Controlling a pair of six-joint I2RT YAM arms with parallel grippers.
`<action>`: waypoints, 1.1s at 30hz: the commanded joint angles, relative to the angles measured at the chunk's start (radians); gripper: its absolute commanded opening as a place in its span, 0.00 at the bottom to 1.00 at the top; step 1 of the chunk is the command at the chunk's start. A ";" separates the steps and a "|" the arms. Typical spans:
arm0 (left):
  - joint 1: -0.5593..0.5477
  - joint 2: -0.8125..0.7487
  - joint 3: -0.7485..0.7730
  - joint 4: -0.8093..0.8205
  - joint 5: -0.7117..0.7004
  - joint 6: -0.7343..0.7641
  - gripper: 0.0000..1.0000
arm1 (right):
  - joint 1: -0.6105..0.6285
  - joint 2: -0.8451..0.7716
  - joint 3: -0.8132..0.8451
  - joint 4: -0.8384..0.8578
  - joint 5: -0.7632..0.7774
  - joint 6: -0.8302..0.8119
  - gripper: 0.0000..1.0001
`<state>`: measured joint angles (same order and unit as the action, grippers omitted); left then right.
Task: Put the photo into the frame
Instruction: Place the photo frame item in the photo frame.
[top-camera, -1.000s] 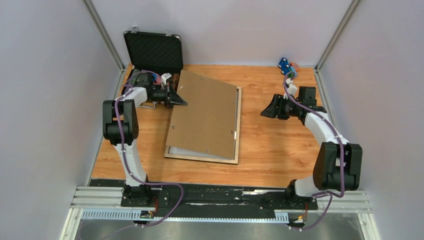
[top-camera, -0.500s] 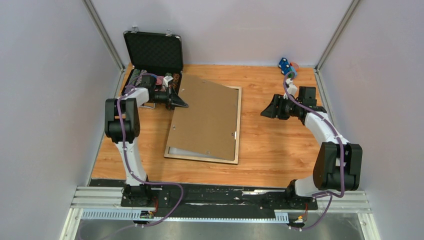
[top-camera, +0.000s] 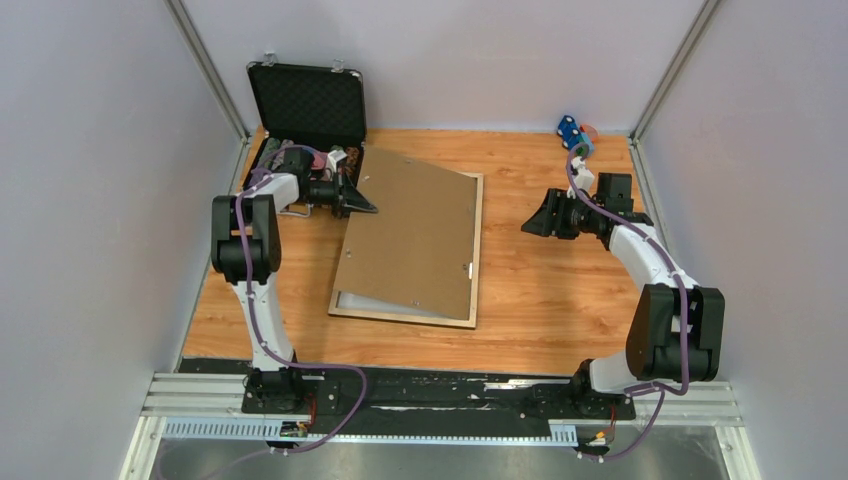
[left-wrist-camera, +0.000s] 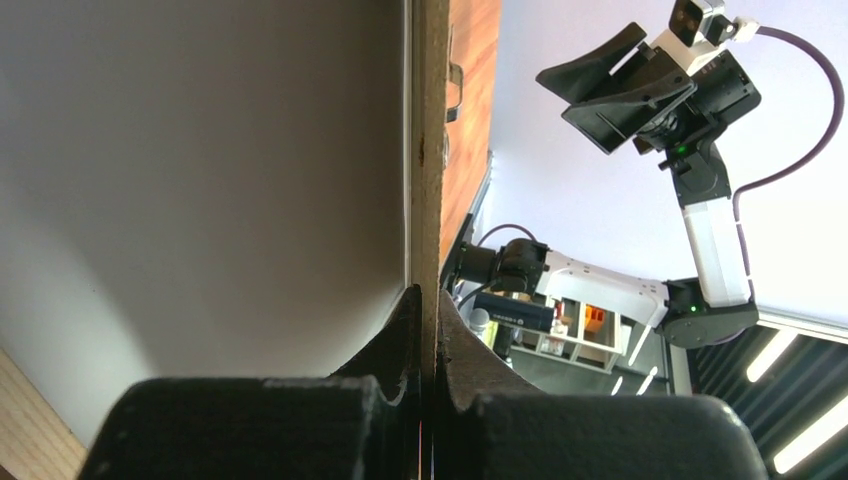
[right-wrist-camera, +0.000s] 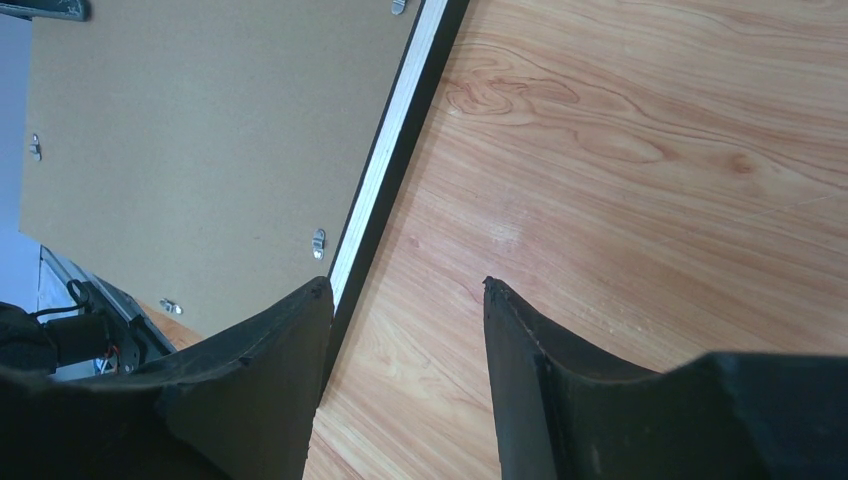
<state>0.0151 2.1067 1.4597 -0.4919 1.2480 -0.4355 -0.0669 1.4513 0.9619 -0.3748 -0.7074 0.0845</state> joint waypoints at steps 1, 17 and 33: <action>-0.004 0.004 0.053 0.029 0.079 -0.009 0.00 | -0.005 -0.031 -0.009 0.040 -0.004 -0.012 0.56; -0.051 0.038 0.047 0.057 0.061 -0.021 0.00 | -0.014 -0.029 -0.013 0.040 -0.009 -0.011 0.56; -0.067 0.004 -0.114 0.183 -0.125 -0.026 0.48 | -0.014 -0.022 -0.008 0.040 -0.009 -0.010 0.56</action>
<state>-0.0284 2.1490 1.3838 -0.3641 1.1606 -0.4629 -0.0765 1.4513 0.9474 -0.3733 -0.7078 0.0845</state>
